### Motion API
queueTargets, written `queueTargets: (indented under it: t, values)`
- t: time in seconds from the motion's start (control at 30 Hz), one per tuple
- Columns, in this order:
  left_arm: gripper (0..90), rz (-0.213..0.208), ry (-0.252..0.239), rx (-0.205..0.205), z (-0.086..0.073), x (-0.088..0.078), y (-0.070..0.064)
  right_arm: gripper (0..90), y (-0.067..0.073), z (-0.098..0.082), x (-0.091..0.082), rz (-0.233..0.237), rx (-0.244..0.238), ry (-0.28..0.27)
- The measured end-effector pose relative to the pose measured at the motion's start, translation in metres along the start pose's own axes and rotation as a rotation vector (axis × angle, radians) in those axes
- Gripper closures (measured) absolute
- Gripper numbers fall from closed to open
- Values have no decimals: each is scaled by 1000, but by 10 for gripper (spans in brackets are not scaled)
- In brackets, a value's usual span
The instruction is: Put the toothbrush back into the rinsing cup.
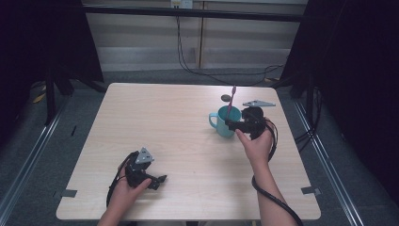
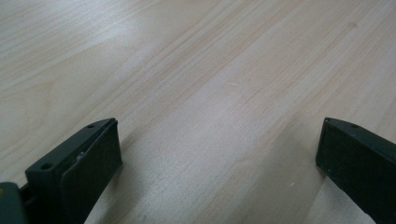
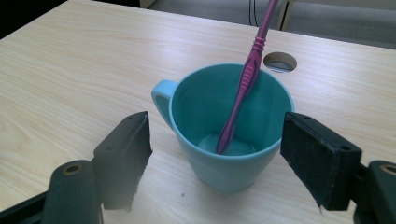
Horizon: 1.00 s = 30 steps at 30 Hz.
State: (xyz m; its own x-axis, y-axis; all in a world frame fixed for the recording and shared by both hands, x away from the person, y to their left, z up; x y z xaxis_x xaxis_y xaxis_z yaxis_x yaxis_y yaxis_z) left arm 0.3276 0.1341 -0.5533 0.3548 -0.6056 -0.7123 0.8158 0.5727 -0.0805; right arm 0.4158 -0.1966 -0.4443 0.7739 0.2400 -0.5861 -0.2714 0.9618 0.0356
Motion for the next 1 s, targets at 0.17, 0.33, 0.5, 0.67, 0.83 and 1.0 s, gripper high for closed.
queueTargets:
  t: [0.17, 0.33, 0.5, 0.67, 0.83, 1.0]
  values:
    - [0, 0, 0, -1, 0, 0, 0, 211, -2, -3, -6, 9, 1, 15]
    - [0, 0, 0, 0, 0, 0, 0, 204, -4, -9, -12, 22, -2, 24]
    - [0, 0, 0, 0, 0, 0, 0, 193, -4, -14, -15, 33, -12, 34]
    - [0, 0, 0, 0, 0, 0, 0, 187, -4, -17, -20, 41, -11, 32]
    - [0, 0, 0, 0, 0, 0, 0, 181, -5, -23, -23, 41, -24, 49]
    - [0, 0, 0, -1, 0, 0, 0, 181, -7, -29, -27, 53, -15, 56]
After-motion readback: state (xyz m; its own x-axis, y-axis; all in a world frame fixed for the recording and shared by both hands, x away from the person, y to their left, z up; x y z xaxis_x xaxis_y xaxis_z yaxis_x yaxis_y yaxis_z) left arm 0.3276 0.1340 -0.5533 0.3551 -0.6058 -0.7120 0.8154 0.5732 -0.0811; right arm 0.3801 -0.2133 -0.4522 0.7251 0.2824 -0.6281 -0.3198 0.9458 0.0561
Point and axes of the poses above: each handheld gripper's, and its own axes: x roughly forward along the jaws, z roughly out of its top, y roughly to its left, the point moved 6 cm from there along x, roughly forward along the jaws, and after that the axes turned 5 degrees about -z, right-handed, at the moved point
